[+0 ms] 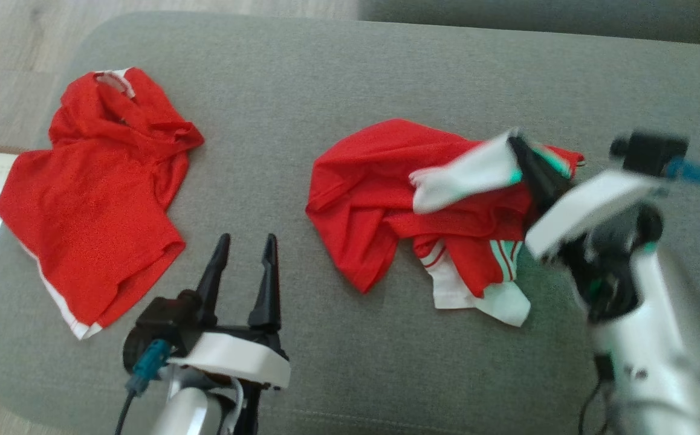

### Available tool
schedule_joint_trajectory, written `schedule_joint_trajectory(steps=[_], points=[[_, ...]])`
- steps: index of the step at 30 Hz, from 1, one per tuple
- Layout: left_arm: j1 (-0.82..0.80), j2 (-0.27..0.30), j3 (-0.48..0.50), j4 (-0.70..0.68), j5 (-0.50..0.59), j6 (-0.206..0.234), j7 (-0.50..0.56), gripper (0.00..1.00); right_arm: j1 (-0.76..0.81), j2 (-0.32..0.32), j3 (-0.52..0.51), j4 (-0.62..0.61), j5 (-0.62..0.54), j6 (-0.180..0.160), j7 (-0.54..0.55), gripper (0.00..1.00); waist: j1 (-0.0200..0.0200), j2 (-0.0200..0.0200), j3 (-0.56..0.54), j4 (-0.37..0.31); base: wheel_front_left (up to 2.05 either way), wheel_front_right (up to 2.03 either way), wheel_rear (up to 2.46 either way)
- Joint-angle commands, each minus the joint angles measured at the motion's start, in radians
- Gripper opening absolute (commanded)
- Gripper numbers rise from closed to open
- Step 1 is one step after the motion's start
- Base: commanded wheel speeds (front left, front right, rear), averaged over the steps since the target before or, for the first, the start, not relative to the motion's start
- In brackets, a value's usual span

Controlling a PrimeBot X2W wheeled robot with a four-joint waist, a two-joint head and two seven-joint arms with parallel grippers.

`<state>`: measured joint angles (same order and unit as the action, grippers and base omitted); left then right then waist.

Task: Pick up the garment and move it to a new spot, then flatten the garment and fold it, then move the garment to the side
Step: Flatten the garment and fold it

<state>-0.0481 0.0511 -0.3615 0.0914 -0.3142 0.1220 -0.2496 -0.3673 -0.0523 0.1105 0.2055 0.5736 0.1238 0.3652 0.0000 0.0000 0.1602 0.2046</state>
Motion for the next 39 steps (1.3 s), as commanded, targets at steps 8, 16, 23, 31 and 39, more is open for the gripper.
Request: schedule_joint_trajectory(steps=[8,16,23,31,39], points=[[-0.073,-0.001,-0.046,-0.033,-0.027,-0.014,-0.012,1.00,-0.350,0.002,-0.100,0.129,-0.146,0.007,0.091,0.00,0.0000,0.0000,0.025,0.089,0.00,0.00,0.00],[-0.095,-0.001,-0.180,-0.048,-0.060,-0.015,-0.012,1.00,-0.634,0.002,-0.345,0.449,-0.509,0.007,0.000,0.00,0.0000,0.0000,0.049,0.206,0.00,0.00,0.00],[-0.096,-0.001,-0.247,-0.053,-0.070,-0.009,-0.012,1.00,-0.711,0.002,-0.487,0.614,-0.749,0.007,-0.183,1.00,0.0000,0.0000,0.054,0.219,0.00,0.00,0.00],[-0.088,-0.001,-0.200,-0.043,-0.050,-0.002,-0.012,1.00,-0.687,0.002,-0.308,0.704,-0.656,0.007,-0.377,1.00,0.0000,0.0000,0.035,0.122,0.00,0.00,0.00],[-0.062,-0.001,-0.106,-0.034,-0.029,0.004,-0.012,1.00,-0.474,0.000,-0.178,0.596,-0.586,0.007,-0.512,1.00,0.0000,0.0000,-0.002,0.021,0.00,0.00,0.00]])
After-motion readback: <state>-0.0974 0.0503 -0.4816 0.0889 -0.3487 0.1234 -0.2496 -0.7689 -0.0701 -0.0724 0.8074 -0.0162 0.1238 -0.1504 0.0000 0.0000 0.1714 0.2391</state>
